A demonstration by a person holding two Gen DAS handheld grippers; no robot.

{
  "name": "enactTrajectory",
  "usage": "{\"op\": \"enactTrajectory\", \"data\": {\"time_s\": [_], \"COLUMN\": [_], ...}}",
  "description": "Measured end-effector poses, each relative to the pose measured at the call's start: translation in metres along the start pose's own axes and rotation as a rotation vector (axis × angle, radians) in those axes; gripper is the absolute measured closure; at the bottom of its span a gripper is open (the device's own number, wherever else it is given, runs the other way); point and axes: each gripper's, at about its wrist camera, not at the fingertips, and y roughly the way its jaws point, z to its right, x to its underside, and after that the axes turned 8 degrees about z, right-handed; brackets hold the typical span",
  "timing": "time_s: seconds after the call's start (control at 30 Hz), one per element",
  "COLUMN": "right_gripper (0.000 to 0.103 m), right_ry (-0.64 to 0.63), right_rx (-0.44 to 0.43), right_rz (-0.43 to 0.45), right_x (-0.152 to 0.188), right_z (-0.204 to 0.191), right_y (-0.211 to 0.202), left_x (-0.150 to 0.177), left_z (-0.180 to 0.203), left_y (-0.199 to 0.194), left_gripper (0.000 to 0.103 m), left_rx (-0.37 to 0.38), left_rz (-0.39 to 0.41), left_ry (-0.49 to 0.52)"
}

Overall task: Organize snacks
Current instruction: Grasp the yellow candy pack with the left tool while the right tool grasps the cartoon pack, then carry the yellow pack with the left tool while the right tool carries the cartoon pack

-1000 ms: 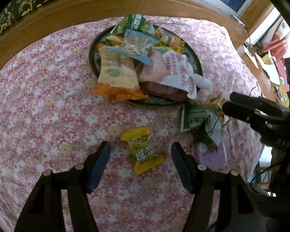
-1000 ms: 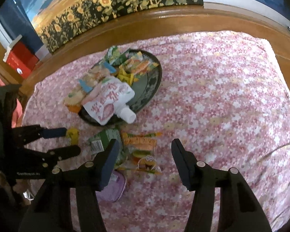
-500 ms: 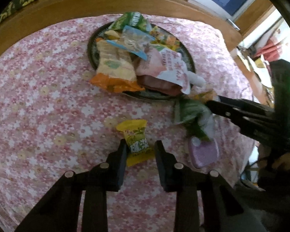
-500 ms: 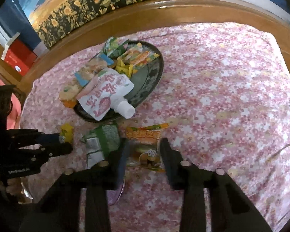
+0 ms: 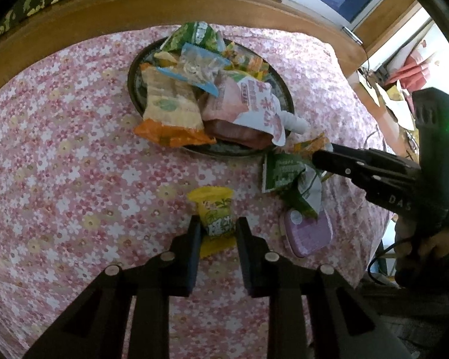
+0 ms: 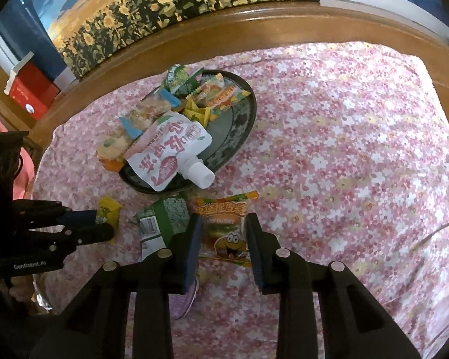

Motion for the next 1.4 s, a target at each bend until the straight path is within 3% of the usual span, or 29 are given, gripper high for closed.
{"op": "enactTrajectory", "data": {"time_s": [0.37, 0.73, 1.3, 1.4], "right_gripper": [0.074, 0.074, 0.075, 0.087], "right_ry": [-0.06, -0.122, -0.116, -0.119], "right_rx": [-0.06, -0.062, -0.073, -0.068], "right_rz": [0.141, 0.171, 0.224, 0.223], "right_x": [-0.009, -0.019, -0.03, -0.033], "right_z": [-0.016, -0.029, -0.029, -0.029], "right_y": [-0.041, -0.056, -0.062, -0.058], "left_x": [-0.012, -0.03, -0.054, -0.057], "left_z": [-0.009, -0.011, -0.006, -0.007], "left_y": [-0.027, -0.045, -0.044, -0.04], "left_gripper": [0.079, 0.079, 0.079, 0.079], "left_rx": [0.013, 0.012, 0.012, 0.013], "left_rz": [0.07, 0.135, 0.169, 0.168], "left_ry": [-0.017, -0.028, 0.003, 0.0]}}
